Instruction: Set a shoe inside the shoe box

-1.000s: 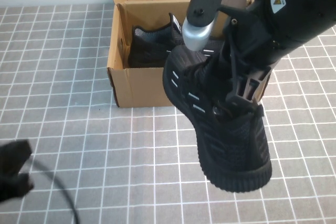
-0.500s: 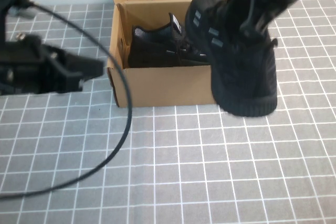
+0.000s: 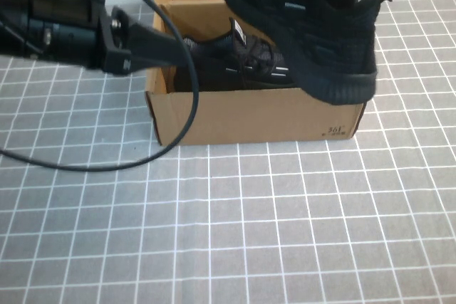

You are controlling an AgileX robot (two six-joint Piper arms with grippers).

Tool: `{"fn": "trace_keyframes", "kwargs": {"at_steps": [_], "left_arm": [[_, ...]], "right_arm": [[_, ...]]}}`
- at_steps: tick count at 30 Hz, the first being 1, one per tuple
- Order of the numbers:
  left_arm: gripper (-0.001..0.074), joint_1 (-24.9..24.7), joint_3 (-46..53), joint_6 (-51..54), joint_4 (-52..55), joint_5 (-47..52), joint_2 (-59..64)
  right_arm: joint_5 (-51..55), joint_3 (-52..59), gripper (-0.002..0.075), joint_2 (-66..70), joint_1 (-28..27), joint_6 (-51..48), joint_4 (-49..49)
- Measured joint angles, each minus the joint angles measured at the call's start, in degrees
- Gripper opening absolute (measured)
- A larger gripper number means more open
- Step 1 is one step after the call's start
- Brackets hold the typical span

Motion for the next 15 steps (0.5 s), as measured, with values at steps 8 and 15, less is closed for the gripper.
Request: {"fn": "trace_keyframes", "kwargs": {"at_steps": [8,15], "left_arm": [[0.0156,0.0,-8.8,6.3,-0.5,0.6,1.8],[0.0289,0.0,-12.0,4.4,-0.5,1.0,1.8]], "right_arm": [[0.3,-0.3,0.0004,0.1,1.0,-5.9,2.0],[0.1,2.2,0.0004,0.1,9.5,-5.3,-3.7]]}}
